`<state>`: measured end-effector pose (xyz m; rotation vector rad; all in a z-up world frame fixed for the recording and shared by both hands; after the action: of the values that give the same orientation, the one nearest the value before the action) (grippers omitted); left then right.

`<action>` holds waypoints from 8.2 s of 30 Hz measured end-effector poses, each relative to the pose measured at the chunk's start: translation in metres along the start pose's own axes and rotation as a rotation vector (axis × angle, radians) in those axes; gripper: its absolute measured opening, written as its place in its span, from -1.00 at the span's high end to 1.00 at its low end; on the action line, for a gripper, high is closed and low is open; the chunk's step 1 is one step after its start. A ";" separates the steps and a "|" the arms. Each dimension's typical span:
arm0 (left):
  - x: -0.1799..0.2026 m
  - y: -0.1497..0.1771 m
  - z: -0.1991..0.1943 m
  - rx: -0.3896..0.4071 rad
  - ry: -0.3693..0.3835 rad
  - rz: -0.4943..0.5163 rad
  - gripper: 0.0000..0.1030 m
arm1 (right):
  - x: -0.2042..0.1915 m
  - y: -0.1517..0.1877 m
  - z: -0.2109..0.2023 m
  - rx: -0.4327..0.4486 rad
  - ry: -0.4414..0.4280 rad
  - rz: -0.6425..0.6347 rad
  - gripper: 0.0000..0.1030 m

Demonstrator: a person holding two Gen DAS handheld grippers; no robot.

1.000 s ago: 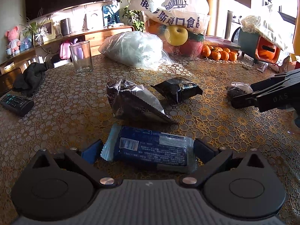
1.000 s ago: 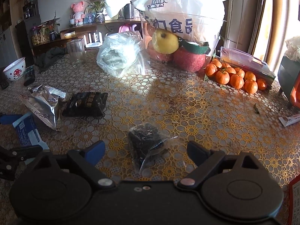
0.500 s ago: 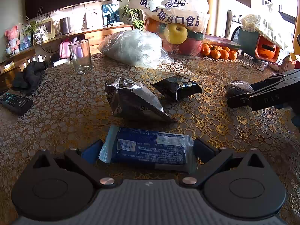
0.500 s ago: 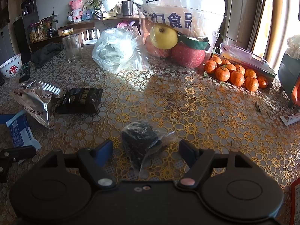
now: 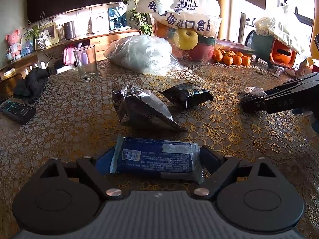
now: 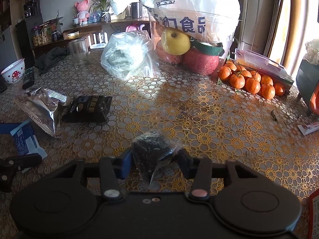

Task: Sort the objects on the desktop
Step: 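Grasp the blue wrapped bar with the left gripper while the right gripper grasps the black mesh pouch, then carry the blue bar and black pouch with both grippers to the box, then lower the blue bar with the left gripper while the right gripper lowers the pouch into the box, then open both grippers to drop the blue bar and black pouch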

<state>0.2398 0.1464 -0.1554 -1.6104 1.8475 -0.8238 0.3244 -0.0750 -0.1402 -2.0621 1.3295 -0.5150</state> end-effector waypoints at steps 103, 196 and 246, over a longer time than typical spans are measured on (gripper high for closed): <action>0.350 -0.103 -0.154 0.176 0.243 0.209 -0.52 | 0.155 0.114 -0.320 0.144 0.115 0.232 0.23; 0.496 -0.142 0.081 -0.448 0.337 0.459 -0.56 | 0.261 0.150 -0.184 -0.302 0.095 0.290 0.15; 0.450 -0.163 -0.048 -0.223 0.372 0.359 -0.72 | 0.226 0.116 -0.293 -0.101 0.147 0.267 -0.45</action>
<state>0.2517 -0.3111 -0.0061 -1.2455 2.4759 -0.8163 0.1598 -0.4006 -0.0082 -1.9139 1.7191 -0.4964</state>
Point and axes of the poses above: each gripper's, at about its wrist camera, not at the fingertips, and z roughly the way its jaws point, x to its right, y to its underside, the point moved 4 cm from there along z, roughly the way its jaws point, and after that the axes turned 3 degrees about -x, right-handed, at the moved point
